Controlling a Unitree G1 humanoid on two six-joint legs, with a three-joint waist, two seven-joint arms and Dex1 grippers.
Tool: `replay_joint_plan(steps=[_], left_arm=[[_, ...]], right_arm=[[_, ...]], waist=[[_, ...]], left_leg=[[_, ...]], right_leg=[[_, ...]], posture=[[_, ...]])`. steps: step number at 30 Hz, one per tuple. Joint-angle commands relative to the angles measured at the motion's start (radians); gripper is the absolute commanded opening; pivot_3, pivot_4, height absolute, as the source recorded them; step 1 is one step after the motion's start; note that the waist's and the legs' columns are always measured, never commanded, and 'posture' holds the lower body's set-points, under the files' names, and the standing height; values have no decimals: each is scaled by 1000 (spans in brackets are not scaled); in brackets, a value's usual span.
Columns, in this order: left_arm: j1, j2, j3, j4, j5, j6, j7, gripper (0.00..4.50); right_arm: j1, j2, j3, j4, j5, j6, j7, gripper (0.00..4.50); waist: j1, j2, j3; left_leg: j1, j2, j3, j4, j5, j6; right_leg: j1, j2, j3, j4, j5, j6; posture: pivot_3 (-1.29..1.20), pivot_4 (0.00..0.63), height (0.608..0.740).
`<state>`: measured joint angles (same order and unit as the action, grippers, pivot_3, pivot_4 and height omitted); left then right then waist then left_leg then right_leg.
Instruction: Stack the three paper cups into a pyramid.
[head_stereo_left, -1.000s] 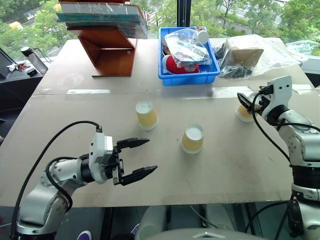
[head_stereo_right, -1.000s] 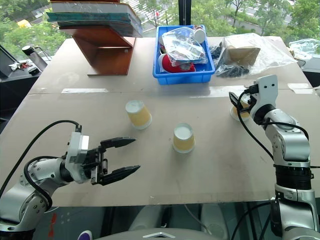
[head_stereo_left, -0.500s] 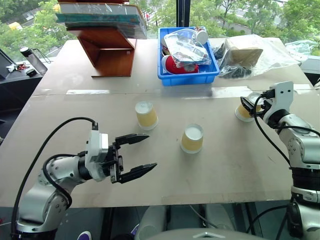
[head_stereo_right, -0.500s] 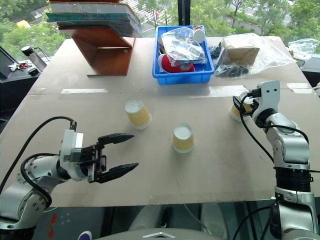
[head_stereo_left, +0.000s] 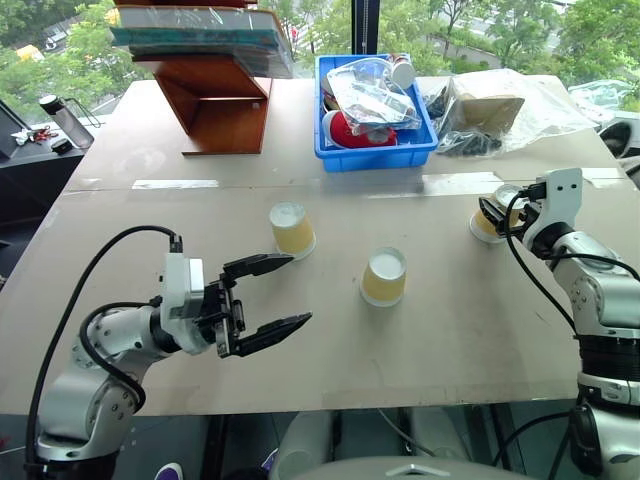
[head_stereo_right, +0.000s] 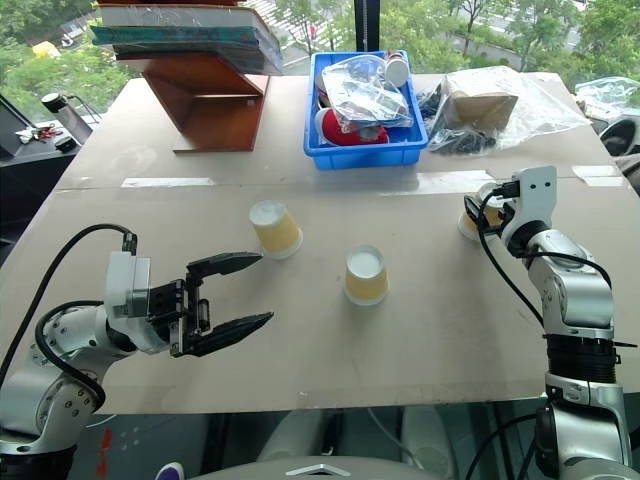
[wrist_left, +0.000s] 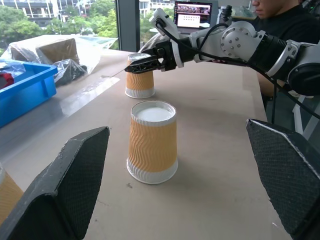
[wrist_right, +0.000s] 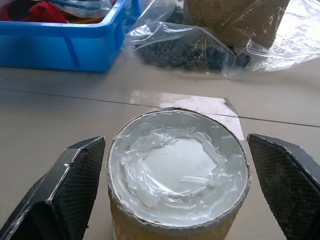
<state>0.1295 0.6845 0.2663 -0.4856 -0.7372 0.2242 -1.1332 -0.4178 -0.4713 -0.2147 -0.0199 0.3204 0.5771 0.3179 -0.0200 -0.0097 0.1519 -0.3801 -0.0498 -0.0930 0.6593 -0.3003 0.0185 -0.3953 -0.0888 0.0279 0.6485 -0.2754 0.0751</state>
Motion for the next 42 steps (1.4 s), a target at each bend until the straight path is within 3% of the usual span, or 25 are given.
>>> replay_joint_plan(steps=[1,9,13,23,32,36,42], left_arm=[[11,-1,15,12,15,-48,-25,4500],[3,-2,6,39,23,-60,-40,4500],[1,-2,4,41,24,-60,-43,4500],[11,-6,6,44,29,-59,-36,4500],[15,0,4,44,27,-50,-35,4500],[15,-1,-1,42,26,-48,-36,4500],[4,2,-5,40,24,-37,-32,4500]], right_arm=[[-5,-4,-39,-38,4,-30,-10,4086],[-4,-5,-39,-45,7,-34,-9,4086],[1,-9,-39,-43,2,-38,-4,2934],[16,-33,-31,-107,28,-29,63,2934],[171,-203,-37,-455,331,134,384,2934],[221,-245,-13,-507,346,140,413,2934],[247,-219,48,-540,332,112,402,2934]], waist=[[0,0,0],[0,0,0],[0,0,0],[0,0,0],[5,0,0],[6,-1,-1],[5,-1,-1]], left_leg=[[0,0,0,0,0,0],[0,0,0,3,0,0],[0,0,0,4,0,0],[0,0,0,7,0,0],[0,0,-1,8,0,0],[0,0,-1,8,0,1],[0,0,-1,9,0,0]], right_leg=[[0,0,0,0,0,0],[0,0,0,3,0,0],[0,0,0,5,0,0],[0,0,1,8,0,0],[1,0,0,7,0,0],[1,0,0,8,0,0],[1,0,0,8,0,0]], posture=[[0,150,740],[0,150,740],[0,150,740],[0,150,740],[0,150,740],[0,150,740],[0,150,740]])
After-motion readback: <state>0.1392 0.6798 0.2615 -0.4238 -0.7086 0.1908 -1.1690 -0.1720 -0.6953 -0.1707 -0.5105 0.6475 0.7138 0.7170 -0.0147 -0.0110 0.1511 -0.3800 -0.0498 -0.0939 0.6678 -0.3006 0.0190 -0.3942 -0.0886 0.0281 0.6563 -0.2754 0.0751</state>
